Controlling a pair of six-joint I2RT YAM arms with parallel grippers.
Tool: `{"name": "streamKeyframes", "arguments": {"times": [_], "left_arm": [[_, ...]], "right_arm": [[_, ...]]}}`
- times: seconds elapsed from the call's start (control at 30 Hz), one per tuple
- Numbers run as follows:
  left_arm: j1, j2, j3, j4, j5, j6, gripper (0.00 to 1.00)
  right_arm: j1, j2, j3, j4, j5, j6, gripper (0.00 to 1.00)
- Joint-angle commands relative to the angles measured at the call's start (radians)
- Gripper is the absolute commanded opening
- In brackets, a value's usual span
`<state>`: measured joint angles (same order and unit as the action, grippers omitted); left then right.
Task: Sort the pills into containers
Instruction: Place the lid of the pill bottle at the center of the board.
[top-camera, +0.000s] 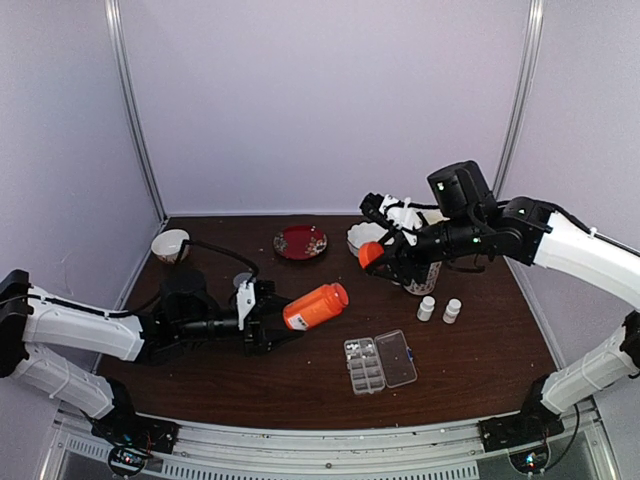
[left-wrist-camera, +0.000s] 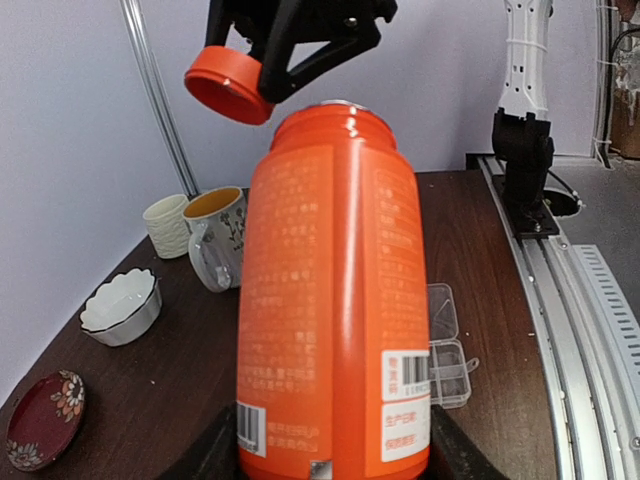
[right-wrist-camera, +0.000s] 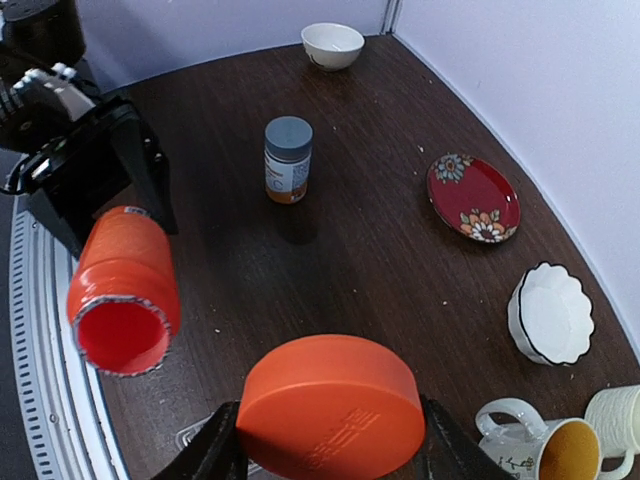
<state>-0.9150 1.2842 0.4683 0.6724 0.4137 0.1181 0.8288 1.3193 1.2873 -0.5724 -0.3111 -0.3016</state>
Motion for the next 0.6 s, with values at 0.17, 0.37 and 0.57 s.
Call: {"name": "streamKeyframes", "arguments": {"times": [0.17, 0.37, 0.57], "left_arm": [[-0.071, 0.096, -0.089, 0.232, -0.08, -0.023, 0.0], [-0.124, 0.186, -0.074, 0.262, -0.107, -0.01, 0.0], [-0.153, 0.275, -0.085, 0.349, -0.125, -0.026, 0.0]], "right_arm": [[-0.102, 0.2, 0.027, -0.098, 0.013, 0.272, 0.01], [-0.123, 0.328, 0.062, -0.136, 0.101, 0.302, 0.02], [-0.142, 0.456, 0.093, -0.138, 0.154, 0.329, 0.05]]}}
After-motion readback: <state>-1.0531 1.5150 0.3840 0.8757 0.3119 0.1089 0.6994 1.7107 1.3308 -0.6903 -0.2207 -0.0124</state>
